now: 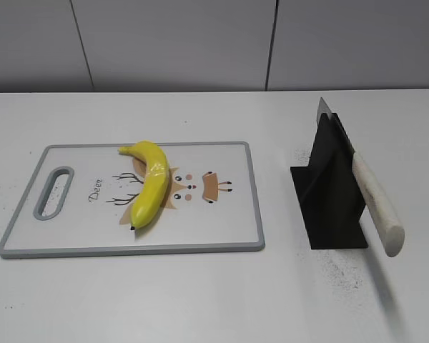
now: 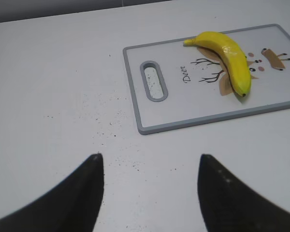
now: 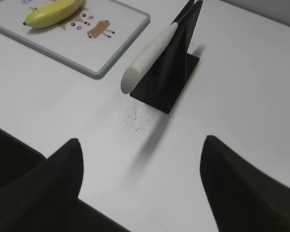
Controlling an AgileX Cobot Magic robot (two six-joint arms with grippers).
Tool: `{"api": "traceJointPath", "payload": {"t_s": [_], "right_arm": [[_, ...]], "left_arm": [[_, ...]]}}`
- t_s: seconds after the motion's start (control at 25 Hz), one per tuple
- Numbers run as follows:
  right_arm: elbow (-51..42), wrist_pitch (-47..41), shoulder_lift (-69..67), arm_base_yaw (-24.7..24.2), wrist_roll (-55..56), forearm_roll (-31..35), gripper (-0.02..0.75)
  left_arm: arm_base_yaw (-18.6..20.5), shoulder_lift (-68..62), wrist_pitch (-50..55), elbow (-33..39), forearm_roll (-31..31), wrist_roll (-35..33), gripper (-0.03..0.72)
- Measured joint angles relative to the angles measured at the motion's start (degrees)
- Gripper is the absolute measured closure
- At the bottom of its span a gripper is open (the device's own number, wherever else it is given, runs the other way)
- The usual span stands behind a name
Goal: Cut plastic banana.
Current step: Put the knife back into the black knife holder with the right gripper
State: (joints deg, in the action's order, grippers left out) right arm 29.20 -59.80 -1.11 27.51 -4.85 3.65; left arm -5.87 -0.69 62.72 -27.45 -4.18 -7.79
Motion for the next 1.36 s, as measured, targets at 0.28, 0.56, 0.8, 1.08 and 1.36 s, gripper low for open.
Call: {"api": "traceJointPath", "payload": {"t_s": [0.28,0.56,0.8,1.08,1.36], "right_arm": [[-0.02,0.00,1.49,-6.70,0.01,1.31,0.167],[-0.02,0.11,1.49,-17.05,0.12,1.48,0.167],[-0.02,0.11,1.49,-18.28,0.12,1.53,0.167],[-0.02,0.11,1.49,-18.28,0.12,1.53,0.167],[-0.02,0.11,1.49,-18.28,0.12,1.53,0.167]], "left_arm": [[0.02,0.00,-0.06,0.00,-0.04,-0.07,0.101],[0.02,0.00,-0.11,0.00,-0.04,-0.03,0.102],[0.02,0.00,-0.11,0.00,-0.04,-0.09,0.102],[0.02,0.00,-0.11,0.00,-0.04,-0.07,0.105],[0.02,0.00,-0.11,0.00,-0.04,-0.01,0.114]]}}
